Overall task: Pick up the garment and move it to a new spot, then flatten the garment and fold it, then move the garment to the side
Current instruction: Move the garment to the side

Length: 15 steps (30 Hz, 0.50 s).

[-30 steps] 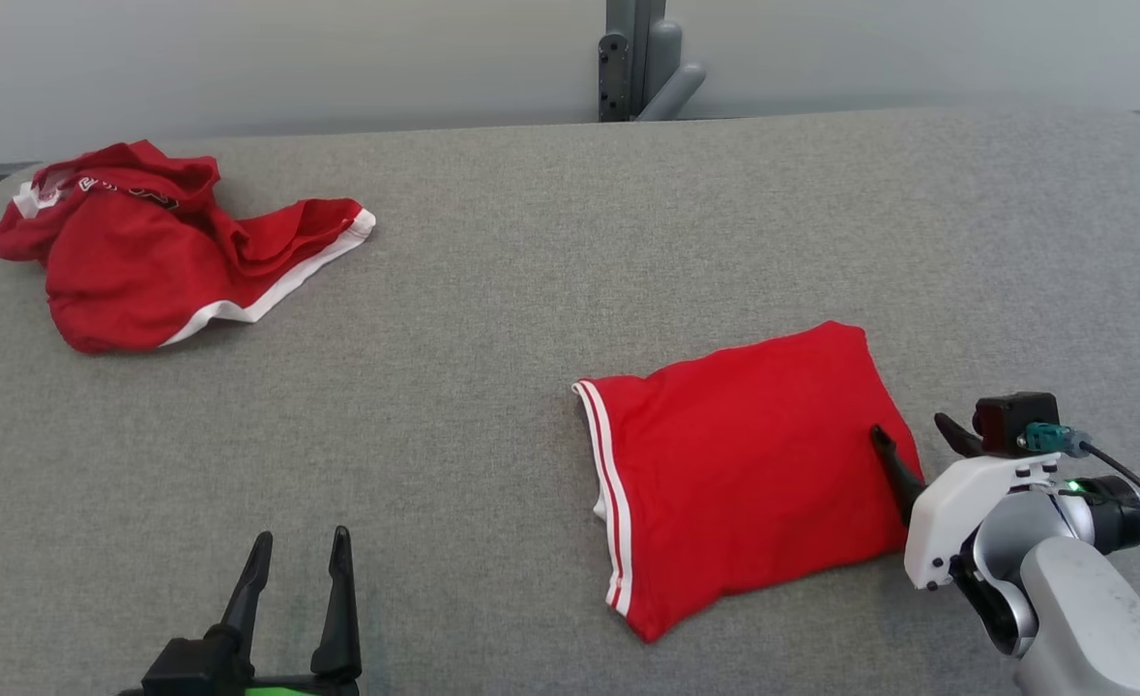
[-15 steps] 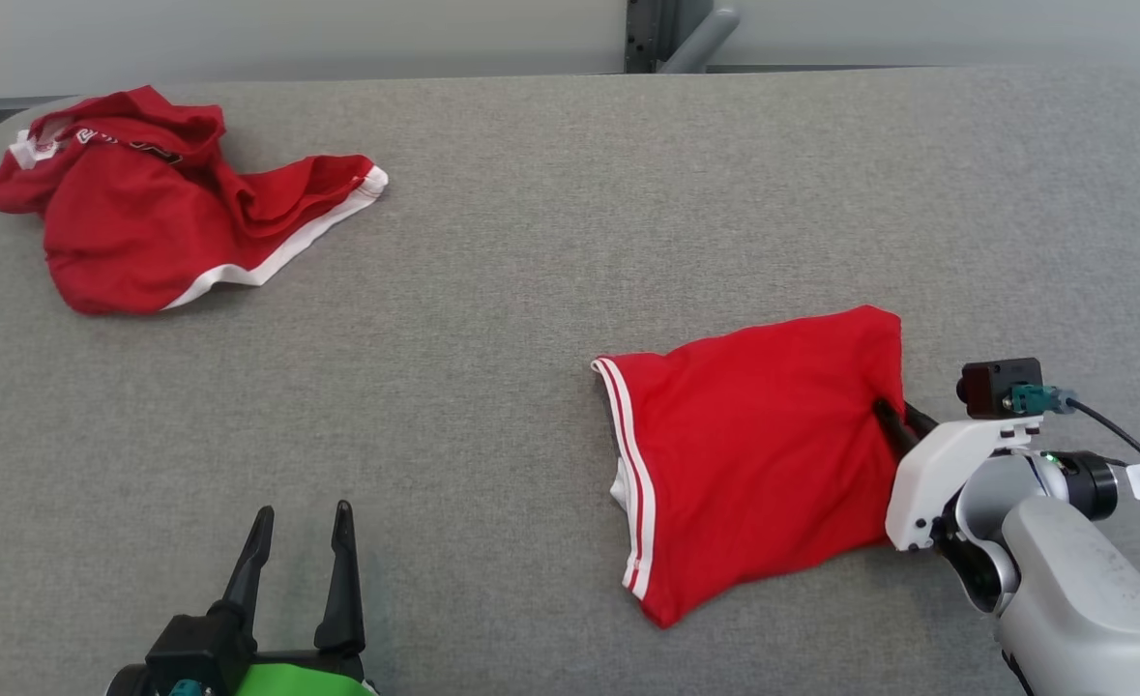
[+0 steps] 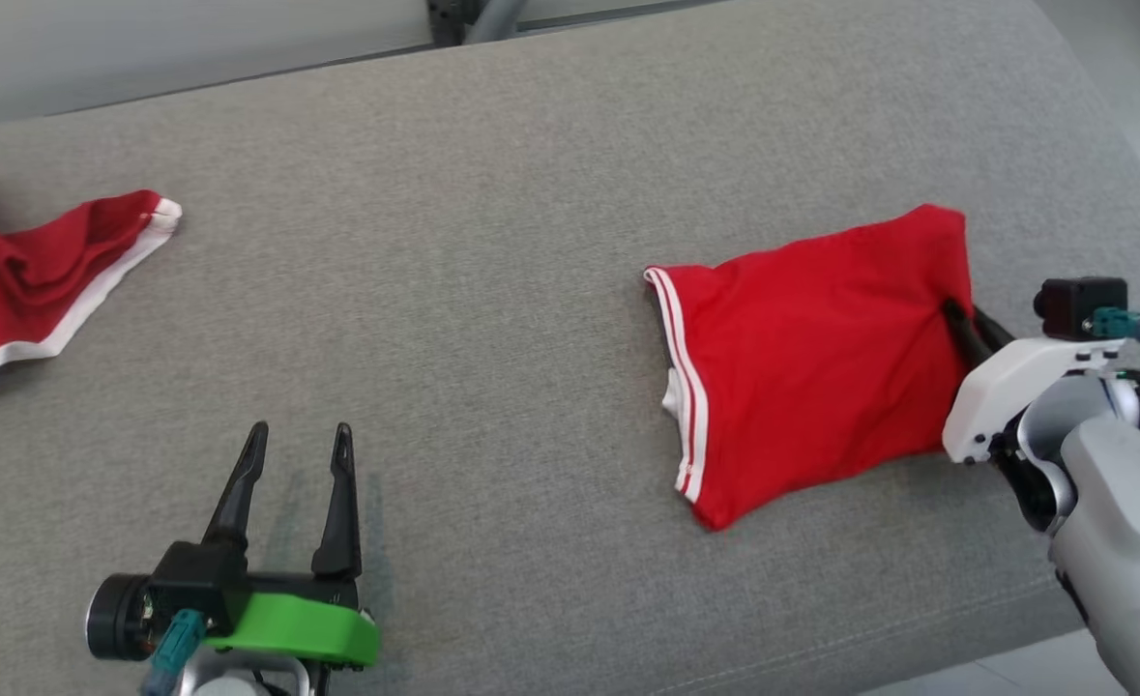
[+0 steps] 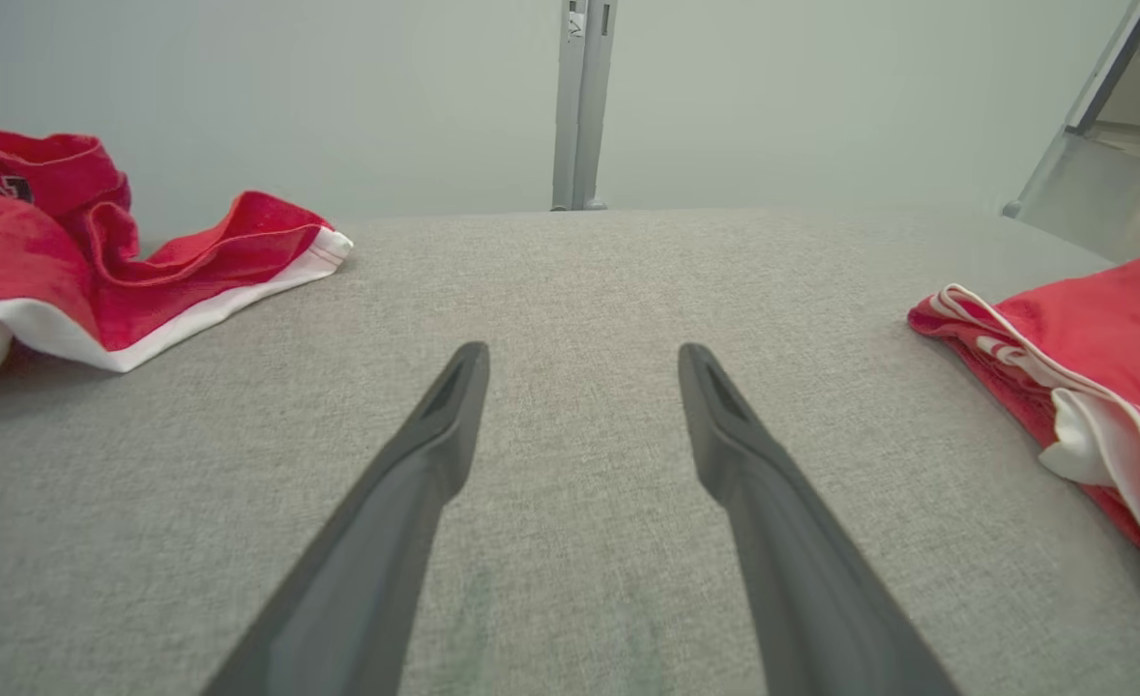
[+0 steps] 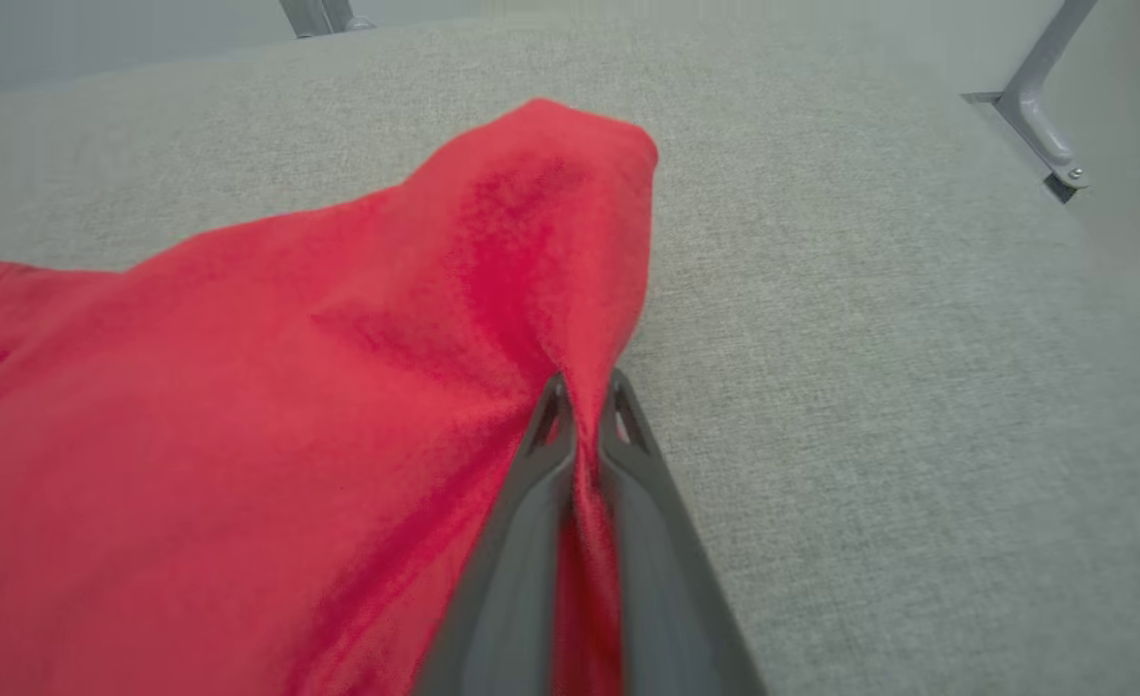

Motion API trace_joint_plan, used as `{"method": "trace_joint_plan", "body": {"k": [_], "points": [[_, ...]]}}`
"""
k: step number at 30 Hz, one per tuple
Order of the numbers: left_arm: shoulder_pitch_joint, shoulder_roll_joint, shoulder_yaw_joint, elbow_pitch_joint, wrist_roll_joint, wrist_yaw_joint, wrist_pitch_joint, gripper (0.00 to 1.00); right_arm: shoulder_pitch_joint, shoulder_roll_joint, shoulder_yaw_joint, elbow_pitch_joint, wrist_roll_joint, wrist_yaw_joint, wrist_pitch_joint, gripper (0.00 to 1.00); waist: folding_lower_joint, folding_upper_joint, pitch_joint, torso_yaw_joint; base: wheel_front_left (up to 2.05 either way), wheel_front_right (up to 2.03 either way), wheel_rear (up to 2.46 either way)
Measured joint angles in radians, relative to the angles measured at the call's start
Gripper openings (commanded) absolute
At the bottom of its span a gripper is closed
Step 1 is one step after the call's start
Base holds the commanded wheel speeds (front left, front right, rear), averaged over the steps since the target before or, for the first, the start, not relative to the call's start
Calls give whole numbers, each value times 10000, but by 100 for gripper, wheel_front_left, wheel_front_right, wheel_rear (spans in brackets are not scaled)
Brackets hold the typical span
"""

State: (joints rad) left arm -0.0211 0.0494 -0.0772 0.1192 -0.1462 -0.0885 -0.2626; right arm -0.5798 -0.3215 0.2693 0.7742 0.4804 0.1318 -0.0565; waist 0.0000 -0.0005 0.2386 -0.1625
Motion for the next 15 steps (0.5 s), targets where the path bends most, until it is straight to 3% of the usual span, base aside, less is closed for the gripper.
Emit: {"method": "trace_joint_plan", "body": {"k": [8, 15], "points": [[-965, -4, -194, 255, 426, -184, 0, 100, -1673, -805, 94, 872, -341, 0, -1074, 0, 0, 0, 1057, -563, 0, 0, 0], [-1253, -4, -159, 153, 516, -211, 0, 100, -3491, -1776, -518, 2284, -456, 0, -1379, 0, 0, 0, 2142, -328, 0, 0, 0]]}}
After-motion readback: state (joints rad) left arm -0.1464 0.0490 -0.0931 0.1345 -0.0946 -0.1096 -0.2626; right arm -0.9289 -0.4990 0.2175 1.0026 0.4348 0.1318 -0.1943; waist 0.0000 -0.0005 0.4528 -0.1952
